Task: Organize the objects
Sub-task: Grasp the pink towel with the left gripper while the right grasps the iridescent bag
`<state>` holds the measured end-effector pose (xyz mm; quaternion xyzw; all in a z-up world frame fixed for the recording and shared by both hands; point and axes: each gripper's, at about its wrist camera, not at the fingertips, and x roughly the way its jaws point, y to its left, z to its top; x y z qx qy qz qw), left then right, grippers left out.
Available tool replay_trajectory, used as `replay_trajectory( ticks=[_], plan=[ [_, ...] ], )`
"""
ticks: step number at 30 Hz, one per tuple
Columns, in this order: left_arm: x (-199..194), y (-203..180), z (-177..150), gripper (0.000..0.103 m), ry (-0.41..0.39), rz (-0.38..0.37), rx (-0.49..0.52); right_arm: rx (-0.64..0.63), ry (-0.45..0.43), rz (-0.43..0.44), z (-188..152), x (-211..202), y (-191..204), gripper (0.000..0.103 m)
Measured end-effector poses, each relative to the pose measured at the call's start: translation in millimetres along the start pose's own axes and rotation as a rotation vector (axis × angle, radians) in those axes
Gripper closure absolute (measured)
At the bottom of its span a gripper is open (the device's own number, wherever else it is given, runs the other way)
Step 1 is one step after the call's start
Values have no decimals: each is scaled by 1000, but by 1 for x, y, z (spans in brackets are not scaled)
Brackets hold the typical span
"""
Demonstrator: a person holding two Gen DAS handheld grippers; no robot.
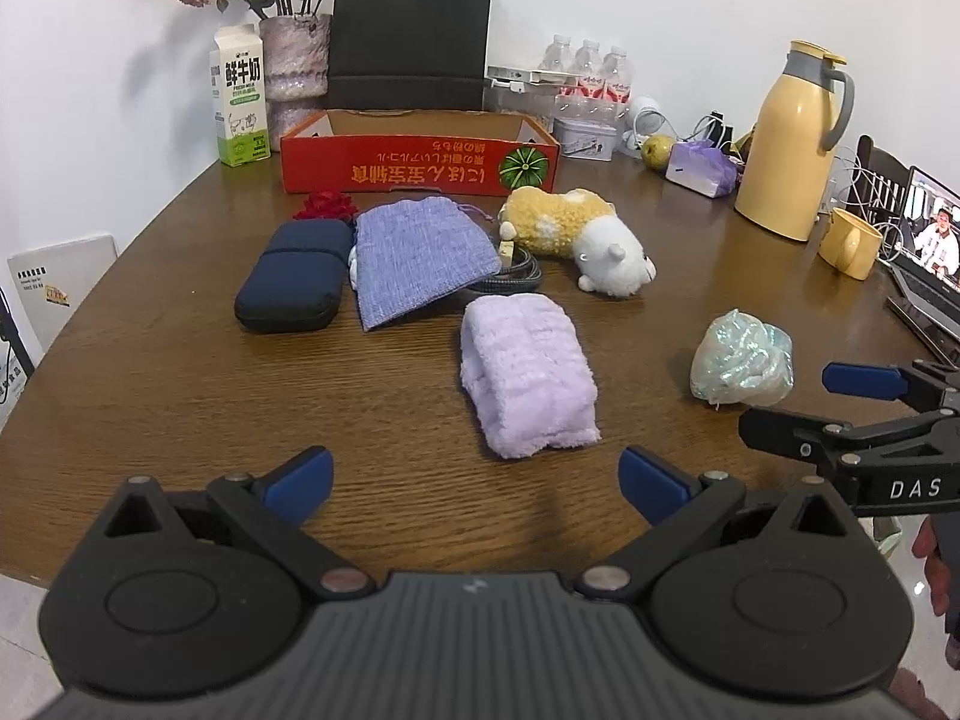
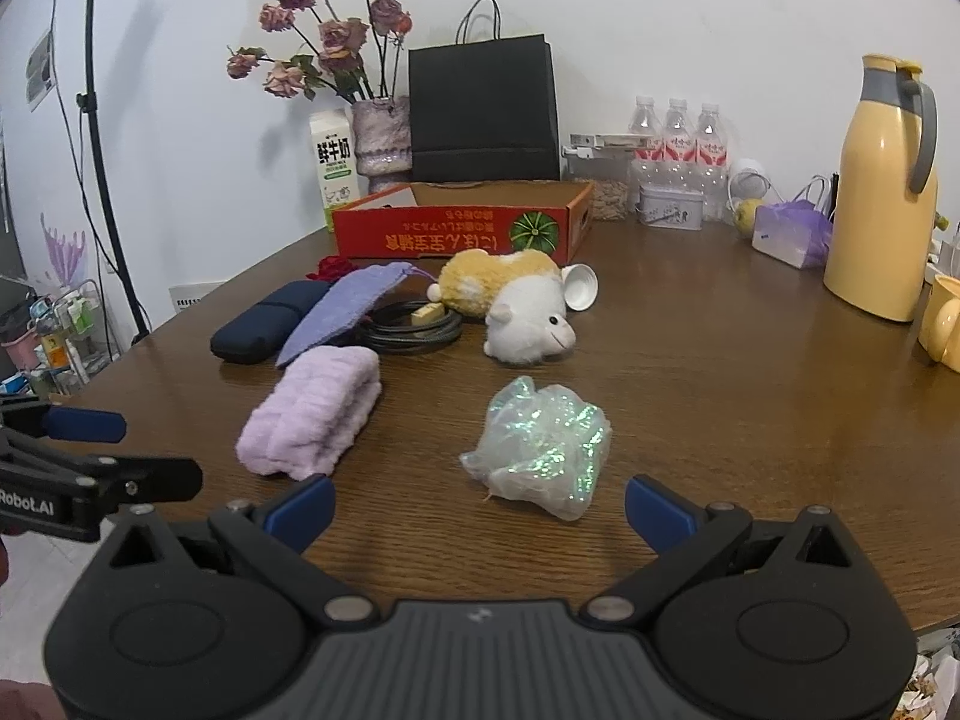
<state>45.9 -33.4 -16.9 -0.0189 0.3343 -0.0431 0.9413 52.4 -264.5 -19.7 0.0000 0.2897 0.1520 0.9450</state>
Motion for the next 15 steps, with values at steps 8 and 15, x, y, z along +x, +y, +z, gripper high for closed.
replay_trajectory(
  ticks=[8, 15],
  plan=[
    [25, -7, 15, 0, 9, 7, -18, -23, 9, 4, 3, 19, -11, 0],
    [59, -15, 30, 0, 50, -1, -39, -47, 25, 16, 7, 41, -24, 0]
  ],
)
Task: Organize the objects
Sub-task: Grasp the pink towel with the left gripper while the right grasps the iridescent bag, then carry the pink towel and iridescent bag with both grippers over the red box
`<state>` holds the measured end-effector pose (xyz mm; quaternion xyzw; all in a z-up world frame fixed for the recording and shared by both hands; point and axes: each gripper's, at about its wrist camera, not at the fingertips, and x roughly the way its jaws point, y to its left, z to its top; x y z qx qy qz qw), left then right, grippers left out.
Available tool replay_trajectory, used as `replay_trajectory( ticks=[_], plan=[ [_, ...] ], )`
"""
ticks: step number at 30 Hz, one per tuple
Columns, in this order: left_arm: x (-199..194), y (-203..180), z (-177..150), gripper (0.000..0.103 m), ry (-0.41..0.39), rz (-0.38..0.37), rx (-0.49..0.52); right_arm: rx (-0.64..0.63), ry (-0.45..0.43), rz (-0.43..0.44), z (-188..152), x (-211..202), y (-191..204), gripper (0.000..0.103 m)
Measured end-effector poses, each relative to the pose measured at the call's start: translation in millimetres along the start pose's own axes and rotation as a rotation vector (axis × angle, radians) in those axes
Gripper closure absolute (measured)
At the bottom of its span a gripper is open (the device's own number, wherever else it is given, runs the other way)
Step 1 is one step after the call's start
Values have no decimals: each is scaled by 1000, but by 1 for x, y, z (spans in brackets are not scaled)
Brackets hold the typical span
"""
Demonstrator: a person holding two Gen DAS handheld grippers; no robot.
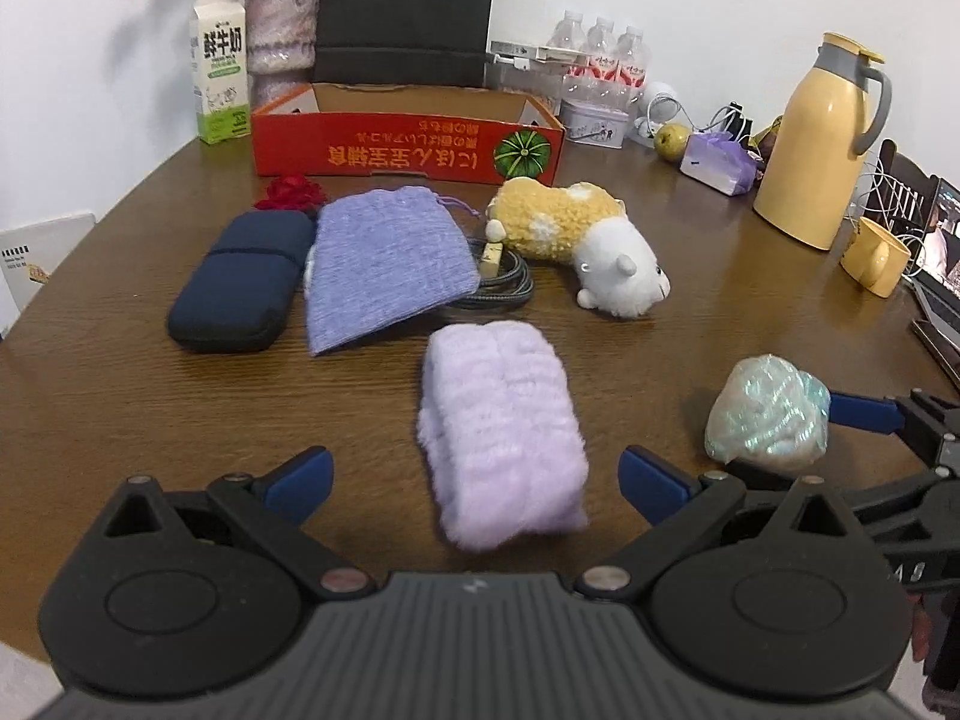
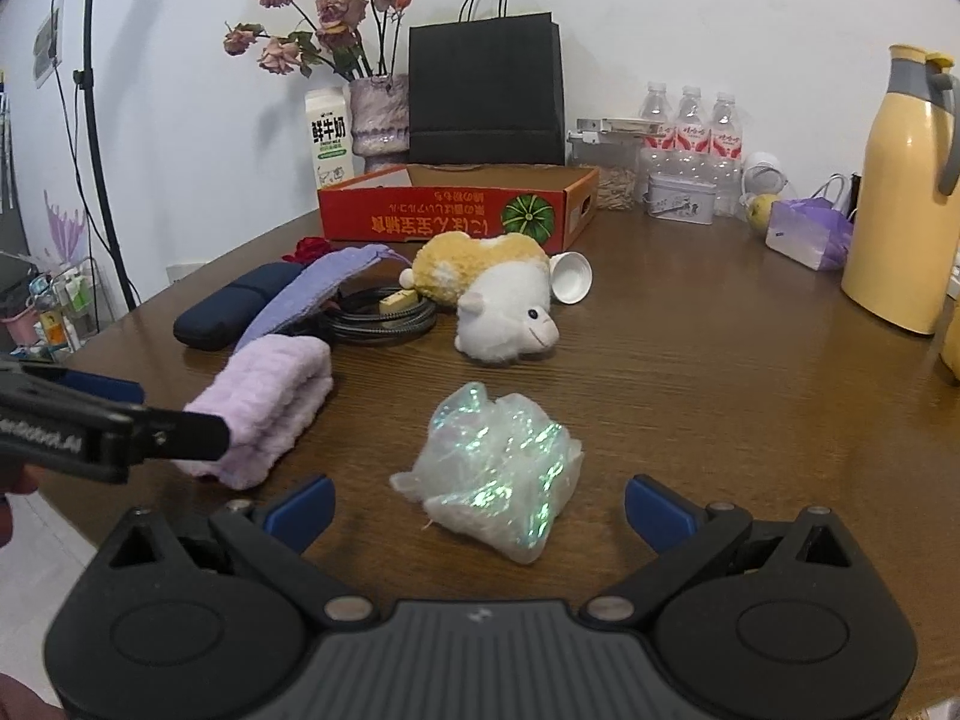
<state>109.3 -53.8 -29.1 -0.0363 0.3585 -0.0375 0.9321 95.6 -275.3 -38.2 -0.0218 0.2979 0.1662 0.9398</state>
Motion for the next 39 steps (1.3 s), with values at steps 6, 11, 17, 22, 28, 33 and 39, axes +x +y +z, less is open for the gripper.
replay_trajectory(
  ticks=[6, 11, 17, 22, 28, 33, 39],
  plan=[
    [22, -6, 8, 0, 17, 24, -16, -36, -7, 28, 4, 14, -7, 5],
    [37, -8, 11, 2, 20, 45, -29, -79, 3, 54, 6, 25, -7, 27],
    [38, -14, 10, 52, 9, 45, 7, -97, -4, 79, 8, 29, -5, 45],
    [36, -11, 8, 55, 4, 29, 7, -96, -5, 85, 9, 28, -6, 48],
    [26, -3, 6, 55, -5, 11, 0, -95, -5, 81, 10, 27, -1, 48],
    [11, 3, 6, 55, -35, -7, 8, -102, -23, 76, 15, 21, 9, 48],
    [-3, 16, 11, 55, -70, -2, 13, -108, -39, 74, 22, 18, 23, 48]
  ],
)
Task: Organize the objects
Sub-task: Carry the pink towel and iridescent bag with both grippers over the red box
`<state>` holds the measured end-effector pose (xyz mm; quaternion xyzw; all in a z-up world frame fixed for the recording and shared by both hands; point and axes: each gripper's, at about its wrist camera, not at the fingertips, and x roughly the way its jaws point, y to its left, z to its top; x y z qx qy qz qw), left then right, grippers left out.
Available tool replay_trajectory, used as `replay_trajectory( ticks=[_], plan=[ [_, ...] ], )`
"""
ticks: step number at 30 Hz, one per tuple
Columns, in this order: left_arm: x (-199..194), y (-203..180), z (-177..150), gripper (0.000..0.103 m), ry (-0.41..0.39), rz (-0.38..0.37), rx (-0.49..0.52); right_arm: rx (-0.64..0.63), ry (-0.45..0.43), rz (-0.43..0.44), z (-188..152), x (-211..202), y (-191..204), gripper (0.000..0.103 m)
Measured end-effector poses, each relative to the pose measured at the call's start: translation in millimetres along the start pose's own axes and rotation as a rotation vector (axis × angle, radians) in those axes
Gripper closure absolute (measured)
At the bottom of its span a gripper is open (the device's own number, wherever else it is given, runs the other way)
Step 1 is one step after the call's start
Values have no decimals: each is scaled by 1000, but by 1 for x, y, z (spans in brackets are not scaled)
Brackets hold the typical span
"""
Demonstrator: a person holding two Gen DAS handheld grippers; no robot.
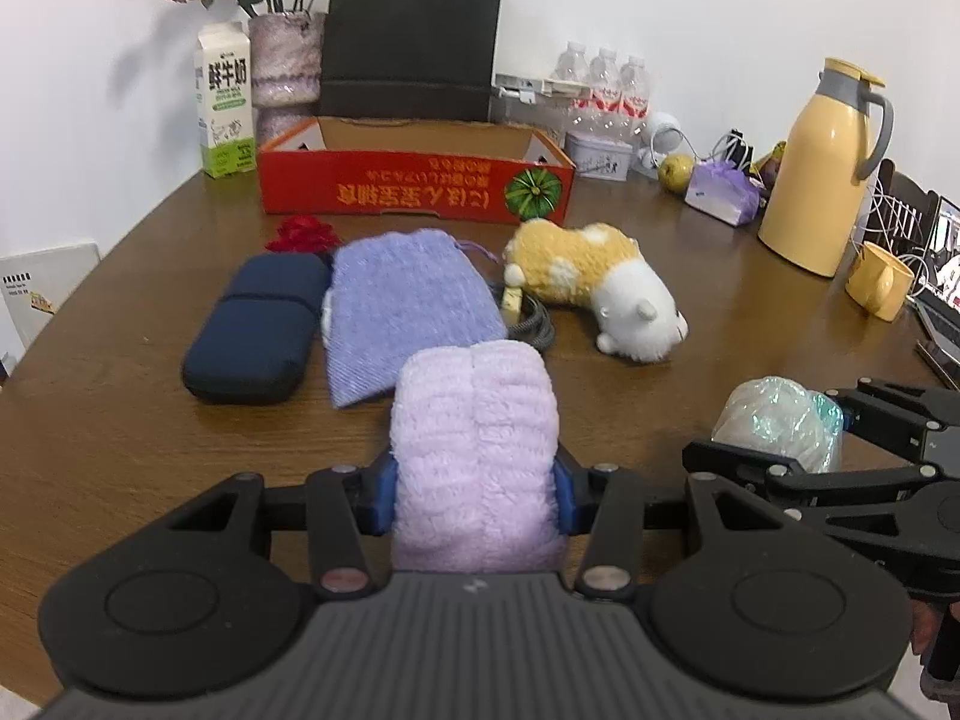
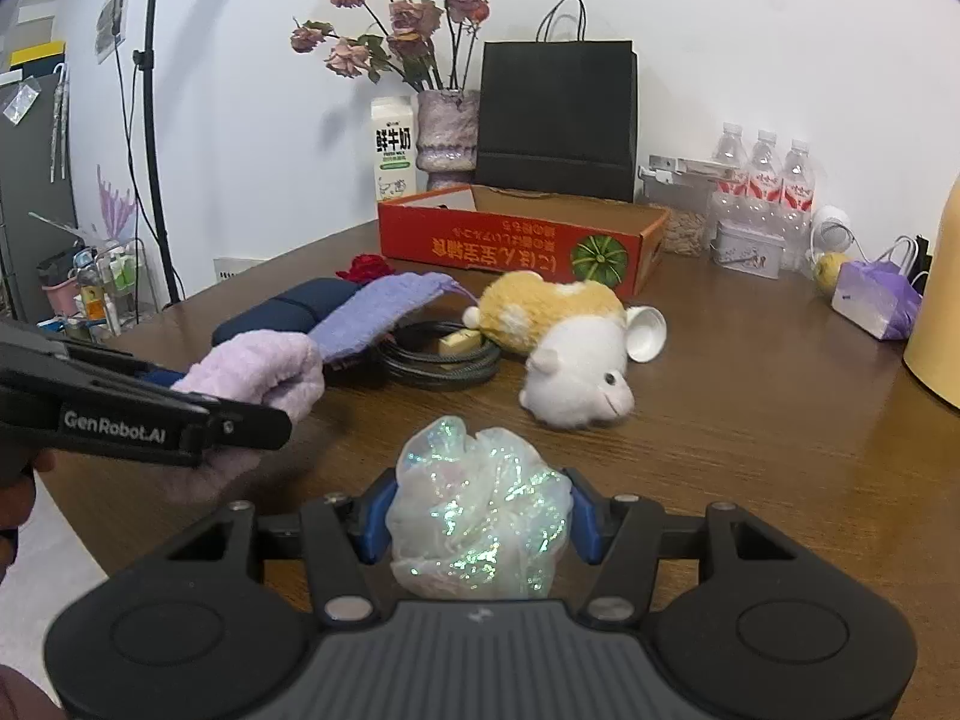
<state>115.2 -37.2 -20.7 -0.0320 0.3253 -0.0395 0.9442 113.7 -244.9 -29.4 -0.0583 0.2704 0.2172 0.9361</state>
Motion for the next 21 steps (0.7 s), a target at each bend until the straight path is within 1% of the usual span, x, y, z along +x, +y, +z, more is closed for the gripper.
replay_trajectory(
  ticks=[9, 15, 21],
  plan=[
    [-8, 24, 16, 54, -25, 8, 3, -4, -27, 4, 22, 9, 19, 48],
    [-5, 40, 37, 54, -44, 12, 13, 1, -55, -1, 42, 20, 26, 48],
    [5, 49, 59, 54, -67, 13, 16, -5, -73, -9, 63, 35, 26, 48]
  ],
)
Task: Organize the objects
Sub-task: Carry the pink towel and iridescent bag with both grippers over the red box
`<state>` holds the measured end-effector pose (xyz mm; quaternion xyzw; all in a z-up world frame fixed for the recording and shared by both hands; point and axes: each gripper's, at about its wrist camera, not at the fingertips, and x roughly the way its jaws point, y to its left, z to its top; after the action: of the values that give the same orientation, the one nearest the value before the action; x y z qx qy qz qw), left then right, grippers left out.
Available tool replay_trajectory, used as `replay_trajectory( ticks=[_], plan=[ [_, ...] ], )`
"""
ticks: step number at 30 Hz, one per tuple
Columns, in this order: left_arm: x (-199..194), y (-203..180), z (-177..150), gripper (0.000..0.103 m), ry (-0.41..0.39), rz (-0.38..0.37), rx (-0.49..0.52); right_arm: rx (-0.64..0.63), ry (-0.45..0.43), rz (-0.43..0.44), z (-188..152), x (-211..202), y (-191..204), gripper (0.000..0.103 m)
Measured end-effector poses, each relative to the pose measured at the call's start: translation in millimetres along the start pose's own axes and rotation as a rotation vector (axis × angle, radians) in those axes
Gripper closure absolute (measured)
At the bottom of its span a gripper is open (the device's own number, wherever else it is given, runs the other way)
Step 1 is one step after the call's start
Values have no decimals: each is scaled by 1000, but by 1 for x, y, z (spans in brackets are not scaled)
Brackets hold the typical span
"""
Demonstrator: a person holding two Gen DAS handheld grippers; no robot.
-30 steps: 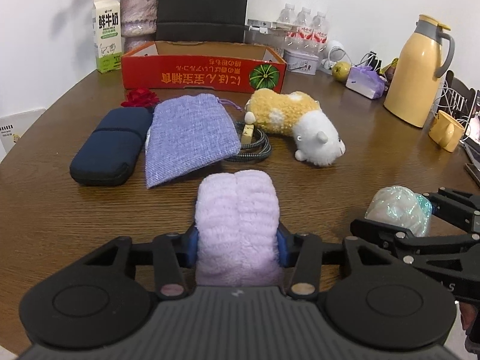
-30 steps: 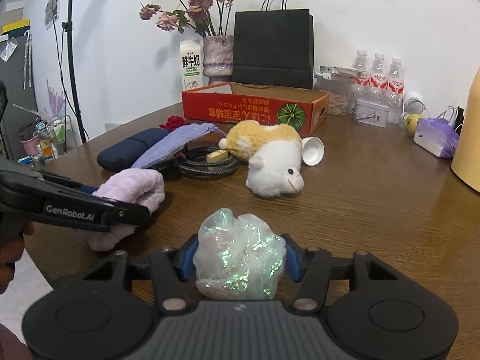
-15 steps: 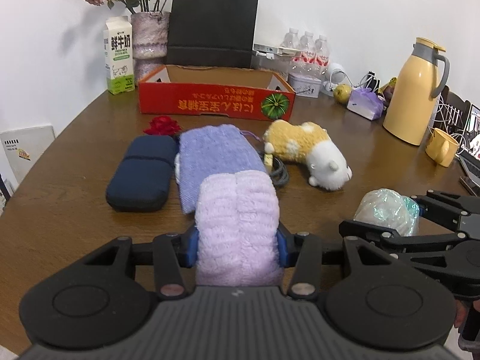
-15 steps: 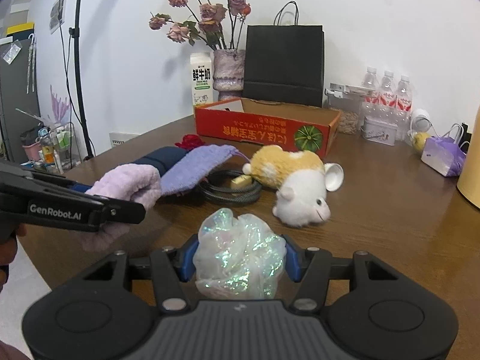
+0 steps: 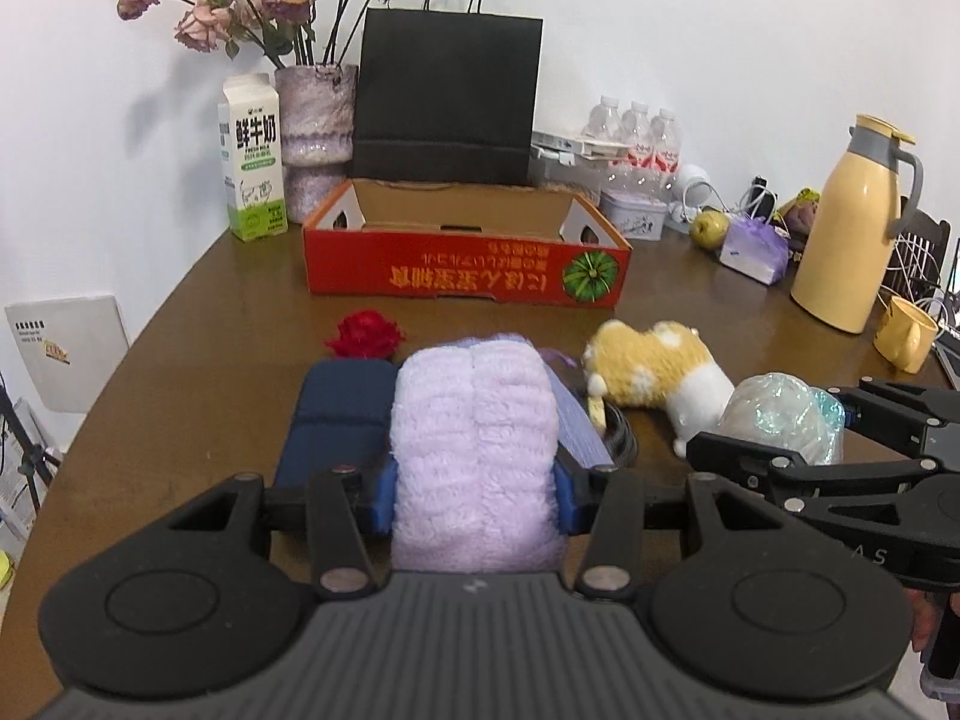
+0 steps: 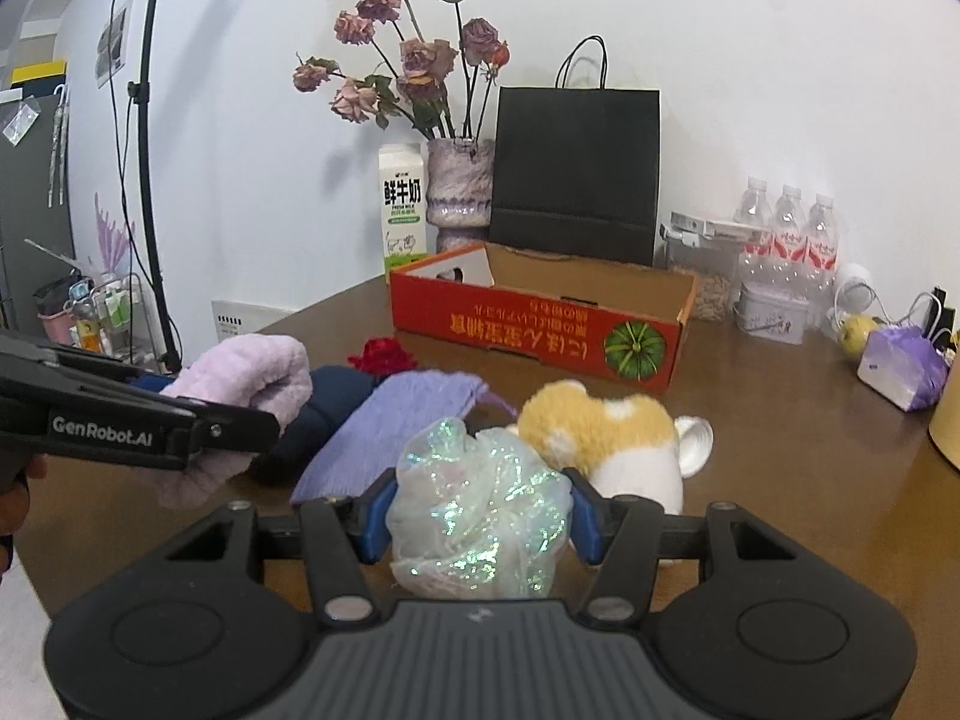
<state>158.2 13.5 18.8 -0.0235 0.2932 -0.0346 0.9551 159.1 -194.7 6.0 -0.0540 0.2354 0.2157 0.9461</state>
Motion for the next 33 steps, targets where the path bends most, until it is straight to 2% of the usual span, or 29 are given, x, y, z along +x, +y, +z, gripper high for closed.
replay_trajectory(
  ticks=[19, 33],
  plan=[
    [61, 20, 76, 54, -33, -7, -18, 8, -27, 10, 65, 74, -14, 48],
    [120, 36, 123, 54, 12, 20, -38, 23, 4, 7, 101, 135, -35, 48]
  ],
)
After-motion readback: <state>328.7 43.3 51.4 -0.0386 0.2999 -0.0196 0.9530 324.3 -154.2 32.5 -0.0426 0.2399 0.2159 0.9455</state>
